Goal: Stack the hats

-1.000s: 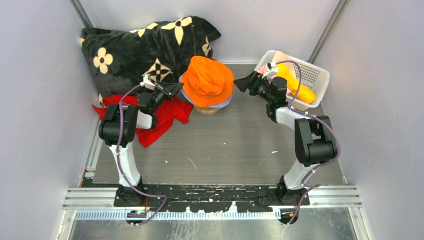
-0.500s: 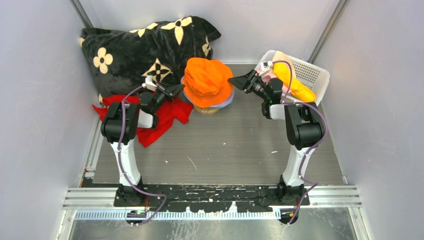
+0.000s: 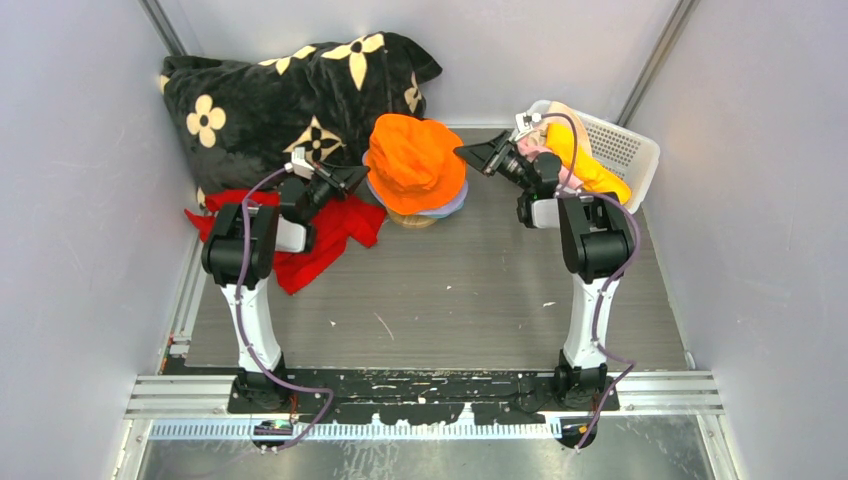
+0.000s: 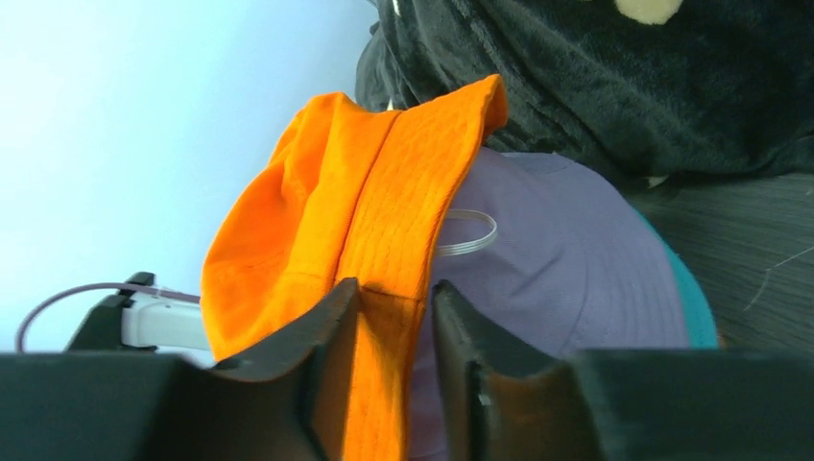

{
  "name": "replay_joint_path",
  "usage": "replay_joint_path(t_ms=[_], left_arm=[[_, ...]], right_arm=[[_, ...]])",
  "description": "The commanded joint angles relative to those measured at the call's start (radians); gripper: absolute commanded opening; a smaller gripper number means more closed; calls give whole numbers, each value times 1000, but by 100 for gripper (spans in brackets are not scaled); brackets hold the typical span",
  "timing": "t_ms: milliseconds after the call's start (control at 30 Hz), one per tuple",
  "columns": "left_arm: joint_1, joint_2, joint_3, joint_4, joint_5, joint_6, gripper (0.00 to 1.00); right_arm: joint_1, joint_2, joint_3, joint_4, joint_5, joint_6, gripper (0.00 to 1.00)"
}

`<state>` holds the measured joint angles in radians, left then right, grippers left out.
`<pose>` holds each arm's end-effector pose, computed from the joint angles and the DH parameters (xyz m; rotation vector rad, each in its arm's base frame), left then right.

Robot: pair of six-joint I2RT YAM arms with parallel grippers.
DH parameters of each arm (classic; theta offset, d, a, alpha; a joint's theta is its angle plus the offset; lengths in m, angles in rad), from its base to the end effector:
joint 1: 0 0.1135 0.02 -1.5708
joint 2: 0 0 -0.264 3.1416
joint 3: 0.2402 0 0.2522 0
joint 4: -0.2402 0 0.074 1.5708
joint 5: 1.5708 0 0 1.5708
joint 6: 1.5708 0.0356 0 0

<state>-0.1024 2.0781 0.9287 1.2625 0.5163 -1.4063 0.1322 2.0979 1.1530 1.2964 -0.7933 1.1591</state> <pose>0.4036 -0.0591 0.1571 -0.6029 1.5805 -1.5563 0.4307 0.0829 0.2124 -0.0404 1.5080 1.5474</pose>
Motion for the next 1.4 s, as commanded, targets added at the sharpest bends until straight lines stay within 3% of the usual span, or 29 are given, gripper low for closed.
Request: replay_joint_path(t_ms=[0, 100, 133, 300, 500, 1367], left_arm=[[5, -12, 30, 11, 13, 18, 0], [5, -12, 30, 9, 14, 21, 0], [6, -12, 30, 7, 14, 22, 0], [7, -2, 15, 10, 13, 24, 0], [13, 29, 0, 35, 7, 15, 0], [19, 71, -34, 97, -4, -14, 0]], right_arm=[[6, 26, 64, 110, -35, 78, 29], [4, 39, 77, 110, -26, 89, 5], [3, 40, 77, 108, -10, 91, 1], [-12, 61, 111, 23, 55, 74, 1], [-18, 77, 152, -176, 87, -57, 1], [-20, 107, 41, -189, 94, -127, 1]])
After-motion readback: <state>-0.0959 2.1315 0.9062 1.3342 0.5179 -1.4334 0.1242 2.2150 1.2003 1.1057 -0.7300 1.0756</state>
